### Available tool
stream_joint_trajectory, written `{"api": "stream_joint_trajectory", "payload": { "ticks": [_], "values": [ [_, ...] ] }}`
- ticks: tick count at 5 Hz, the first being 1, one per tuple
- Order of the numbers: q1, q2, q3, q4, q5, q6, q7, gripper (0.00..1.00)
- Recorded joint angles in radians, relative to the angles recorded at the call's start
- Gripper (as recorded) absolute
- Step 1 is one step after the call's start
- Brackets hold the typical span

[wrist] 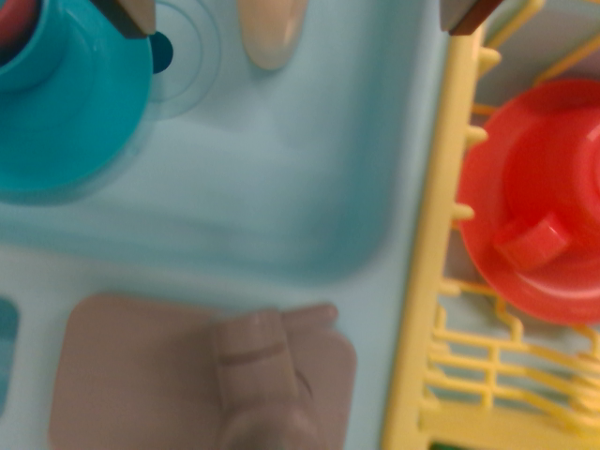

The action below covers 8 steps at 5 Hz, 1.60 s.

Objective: Pick detergent from the sink

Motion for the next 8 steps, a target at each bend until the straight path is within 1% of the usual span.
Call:
{"api": "stream_joint_trajectory", "payload": {
  "ticks": [1,2,3,4,5,6,7,8],
  "values": [
    [-0.0030,-0.001,-0.004,-0.040,0.0060,-0.039,-0.018,0.00],
    [-0.0030,-0.001,-0.004,-0.040,0.0060,-0.039,-0.018,0.00],
    [-0.0055,-0.002,-0.007,-0.075,0.0113,-0.074,-0.033,0.00],
    [-0.0055,-0.002,-0.007,-0.075,0.0113,-0.074,-0.033,0.00],
    [-0.0080,-0.003,-0.010,-0.108,0.0162,-0.106,-0.048,0.00],
    [-0.0080,-0.003,-0.010,-0.108,0.0162,-0.106,-0.048,0.00],
    [-0.0101,-0.003,-0.013,-0.137,0.0206,-0.134,-0.061,0.00],
    [-0.0101,-0.003,-0.013,-0.137,0.0206,-0.134,-0.061,0.00]
  ]
}}
